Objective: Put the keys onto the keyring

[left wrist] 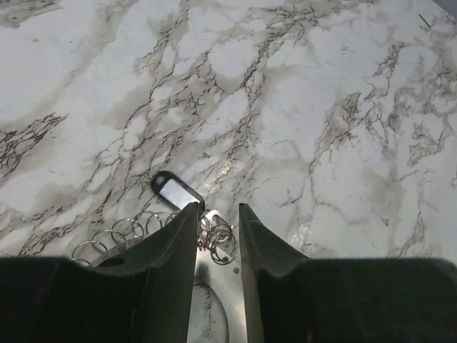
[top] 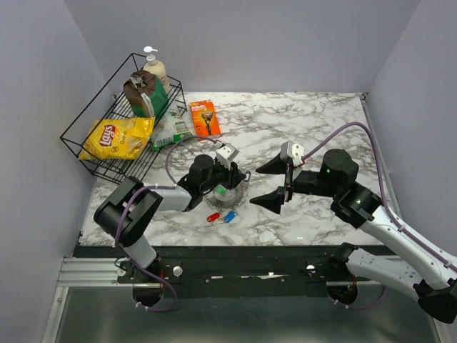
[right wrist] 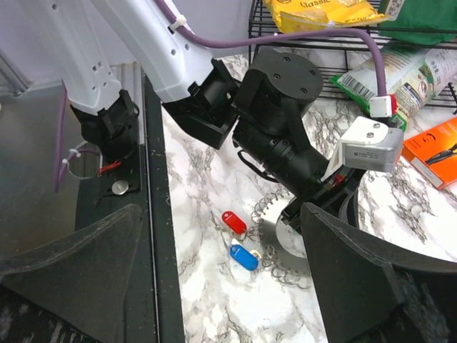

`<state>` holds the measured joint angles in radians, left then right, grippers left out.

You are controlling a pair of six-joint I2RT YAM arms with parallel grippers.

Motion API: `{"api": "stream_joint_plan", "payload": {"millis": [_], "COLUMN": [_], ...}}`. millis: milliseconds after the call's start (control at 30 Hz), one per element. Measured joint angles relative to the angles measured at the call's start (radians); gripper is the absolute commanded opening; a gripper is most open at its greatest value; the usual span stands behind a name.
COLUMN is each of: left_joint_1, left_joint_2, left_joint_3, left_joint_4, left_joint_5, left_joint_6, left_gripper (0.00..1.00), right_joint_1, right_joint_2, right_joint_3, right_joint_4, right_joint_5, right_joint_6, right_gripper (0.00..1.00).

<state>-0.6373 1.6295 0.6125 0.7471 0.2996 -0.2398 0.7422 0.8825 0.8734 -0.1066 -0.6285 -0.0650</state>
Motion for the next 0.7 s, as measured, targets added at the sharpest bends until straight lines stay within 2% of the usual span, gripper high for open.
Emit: {"api": "stream_joint_plan", "payload": {"millis": [233, 267, 333, 367, 700], "left_joint_1": [0.000, 0.000, 0.000, 0.000, 0.000], "left_joint_2": [0.024, 0.024, 0.016, 0.005, -0.230], "left_joint_3": [0.012, 0.012, 0.008, 0.001, -0.077], "left_joint_4": [0.004, 0.008, 0.013, 0.015, 0.046], "left_joint_5": [-0.001, -0.001, -0.002, -0.003, -0.017], "left_joint_6": [-0.003, -0.002, -0.005, -0.003, -0.046], "left_gripper": [0.67, 0.72, 0.94, 0.98, 0.99], "right_joint_1": [0.000, 0.000, 0.000, 0.000, 0.000], "right_joint_2": [0.000, 0.000, 0.000, 0.000, 0.000], "right_joint_3": [0.000, 0.000, 0.000, 0.000, 0.000], "right_joint_4": [-0.001, -0.001, -0.001, -0.001, -0.002], "right_joint_5": [0.001, 0.001, 0.002, 0.002, 0.004], "right_joint_6": [0.000, 0.000, 0.000, 0.000, 0.000], "right_gripper": [1.00, 1.00, 1.00, 1.00, 1.00]}}
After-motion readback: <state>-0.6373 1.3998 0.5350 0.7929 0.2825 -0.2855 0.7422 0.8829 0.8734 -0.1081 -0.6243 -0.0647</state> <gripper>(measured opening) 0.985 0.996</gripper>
